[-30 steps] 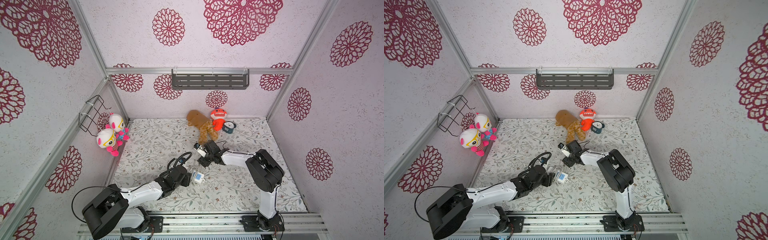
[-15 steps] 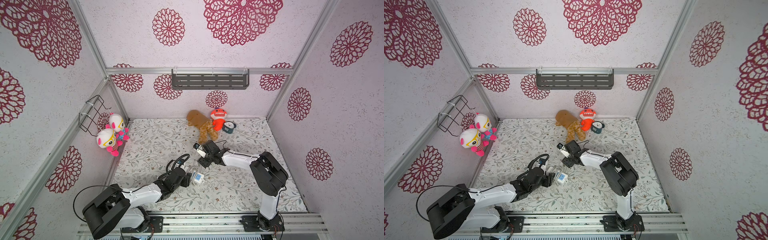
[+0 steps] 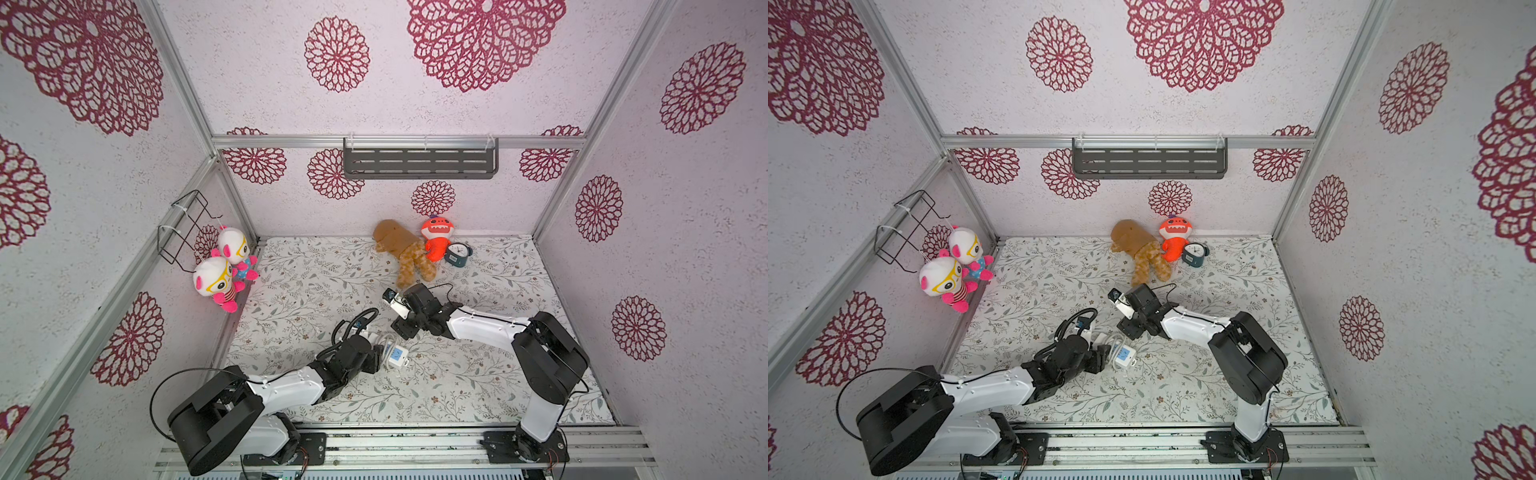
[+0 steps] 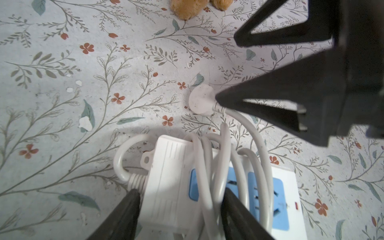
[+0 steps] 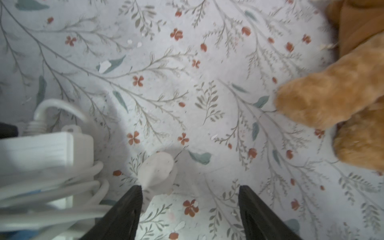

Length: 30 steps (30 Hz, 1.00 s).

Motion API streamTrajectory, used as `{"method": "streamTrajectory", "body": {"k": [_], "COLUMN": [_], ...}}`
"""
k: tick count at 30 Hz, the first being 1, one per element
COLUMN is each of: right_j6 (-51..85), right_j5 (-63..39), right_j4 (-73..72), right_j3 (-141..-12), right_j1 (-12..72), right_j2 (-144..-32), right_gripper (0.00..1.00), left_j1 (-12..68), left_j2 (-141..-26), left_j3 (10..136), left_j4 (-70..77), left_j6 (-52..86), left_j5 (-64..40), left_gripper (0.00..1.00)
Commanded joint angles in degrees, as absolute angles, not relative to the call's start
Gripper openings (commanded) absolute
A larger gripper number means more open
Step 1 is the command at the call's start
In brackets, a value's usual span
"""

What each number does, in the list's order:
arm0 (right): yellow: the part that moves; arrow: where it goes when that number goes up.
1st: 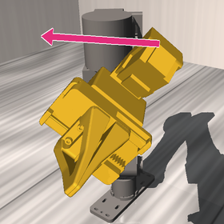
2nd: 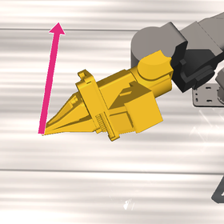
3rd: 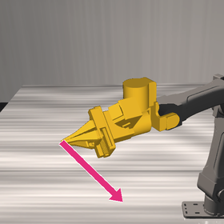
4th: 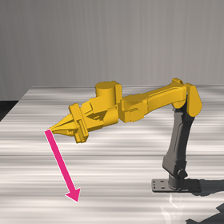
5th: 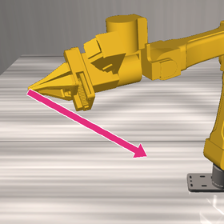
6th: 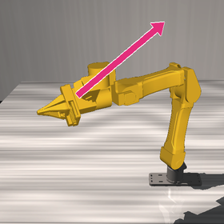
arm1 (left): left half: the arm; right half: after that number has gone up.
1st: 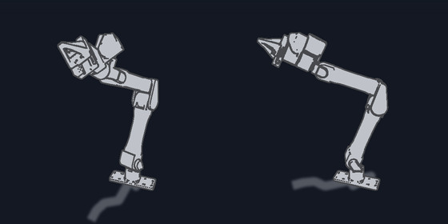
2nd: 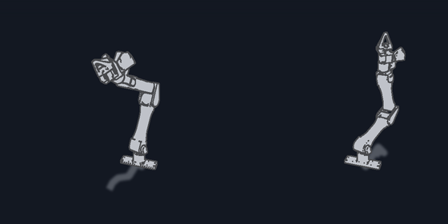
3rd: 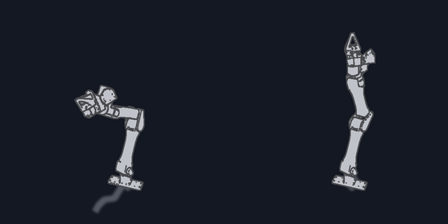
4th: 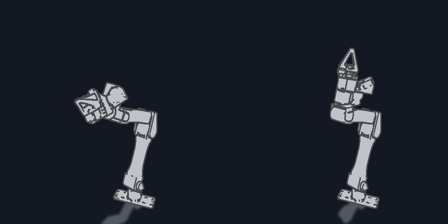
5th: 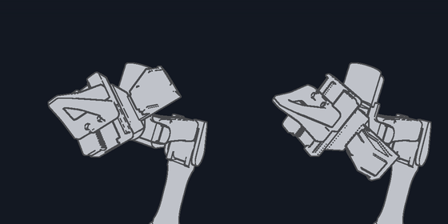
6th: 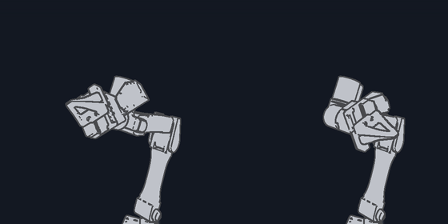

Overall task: Wrap the cord around the power strip
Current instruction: Adjust the power cord at the power strip.

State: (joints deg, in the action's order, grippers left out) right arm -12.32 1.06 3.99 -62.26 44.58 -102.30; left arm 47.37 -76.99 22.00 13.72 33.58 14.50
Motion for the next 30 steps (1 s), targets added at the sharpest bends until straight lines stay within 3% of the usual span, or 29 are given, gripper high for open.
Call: {"method": "streamTrajectory", "body": {"k": [1, 17, 30], "right_j6": [-9.3, -1.4, -5.2], "right_j5": [0.1, 3.3, 7.5], "right_j4": [2.1, -12.6, -10.2], "right_j3": [-61.1, -49.0, -50.7], "right_j1": [44.7, 46.7, 48.1], "right_j2": [-101.8, -101.8, -96.1], "right_gripper": [0.76, 0.75, 0.80], "left_j1": [47.9, 48.6, 48.9], "left_j2": [-79.4, -79.3, -71.9], "left_j3": [19.5, 20.0, 22.7], "left_j4": [3.8, 2.8, -2.7], "left_j6": [34.5, 34.7, 33.2], "left_j5": [15.0, 16.0, 19.6], "left_gripper": [0.64, 0.64, 0.67]}}
